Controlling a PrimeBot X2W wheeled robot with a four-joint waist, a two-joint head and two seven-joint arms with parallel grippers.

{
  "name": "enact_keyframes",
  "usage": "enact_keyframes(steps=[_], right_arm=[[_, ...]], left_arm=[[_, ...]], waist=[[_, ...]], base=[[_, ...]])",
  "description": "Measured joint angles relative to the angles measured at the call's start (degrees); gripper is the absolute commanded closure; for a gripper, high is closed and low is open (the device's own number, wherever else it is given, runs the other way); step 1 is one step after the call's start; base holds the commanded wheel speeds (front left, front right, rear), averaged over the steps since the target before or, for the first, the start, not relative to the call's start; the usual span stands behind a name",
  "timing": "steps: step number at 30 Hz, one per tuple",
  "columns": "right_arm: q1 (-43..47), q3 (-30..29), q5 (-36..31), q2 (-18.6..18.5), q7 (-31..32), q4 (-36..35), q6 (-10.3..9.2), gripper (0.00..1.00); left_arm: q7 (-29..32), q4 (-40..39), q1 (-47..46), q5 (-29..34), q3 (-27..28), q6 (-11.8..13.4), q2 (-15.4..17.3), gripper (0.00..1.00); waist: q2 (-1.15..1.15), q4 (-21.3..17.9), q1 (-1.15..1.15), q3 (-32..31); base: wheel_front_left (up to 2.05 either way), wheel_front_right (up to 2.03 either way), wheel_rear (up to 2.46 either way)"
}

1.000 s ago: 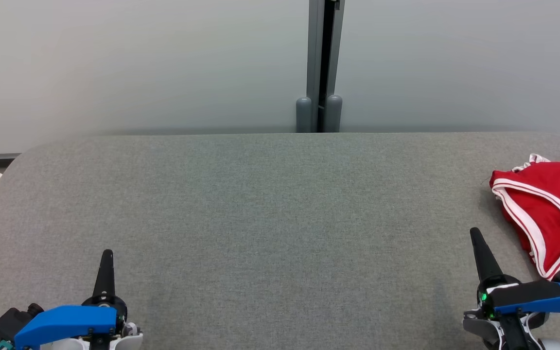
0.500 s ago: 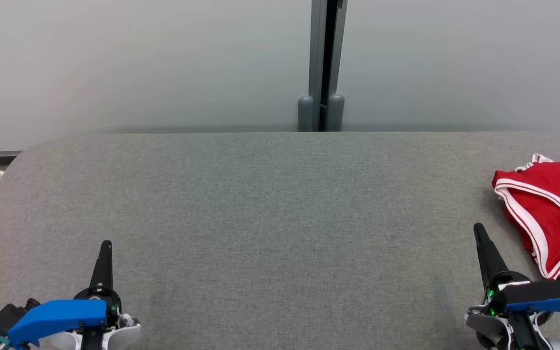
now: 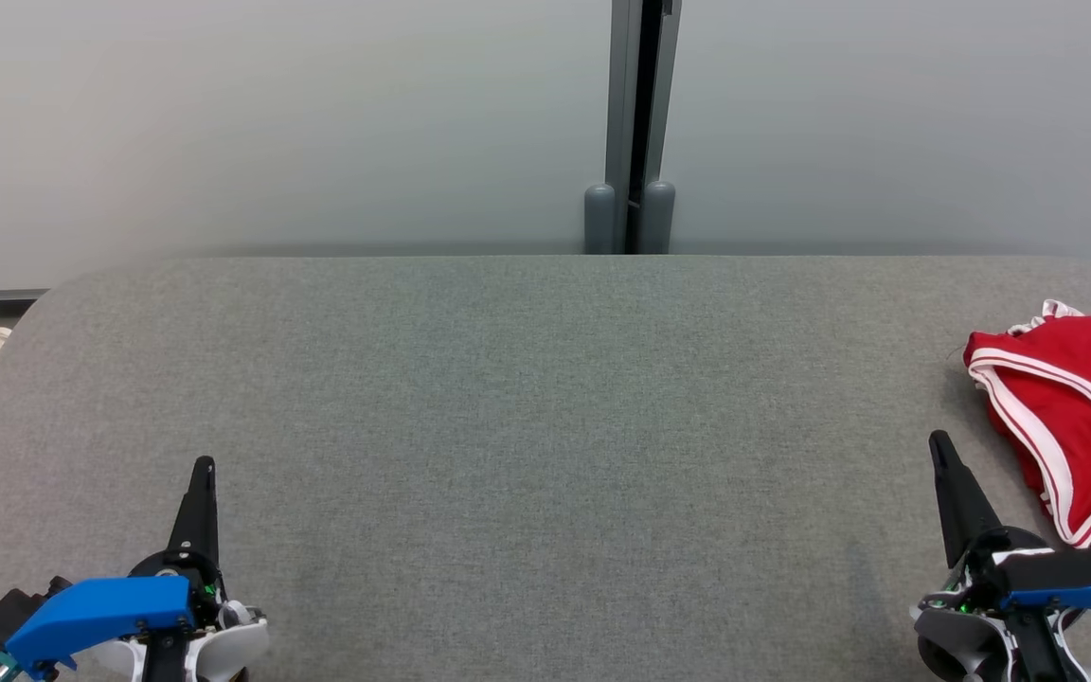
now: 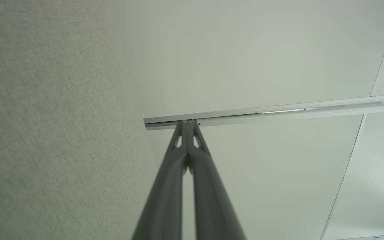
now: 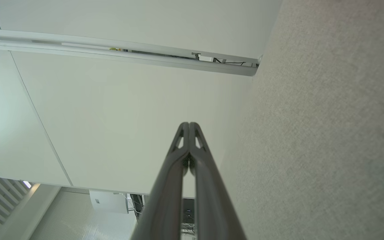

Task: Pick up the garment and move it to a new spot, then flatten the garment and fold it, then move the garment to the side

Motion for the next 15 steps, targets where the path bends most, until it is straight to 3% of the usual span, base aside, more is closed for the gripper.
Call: enact_keyframes(steps=[15], right_arm=[[0.4, -0.5, 6.0, 0.0, 1.4, -1.6, 0.00, 1.00]], left_arm=[[1.6, -0.8, -0.7, -5.5, 0.4, -0.1, 0.0, 1.00]], waist=[[0.00, 0.3, 0.00, 0.2]], base=[[0.00, 0.00, 0.00]])
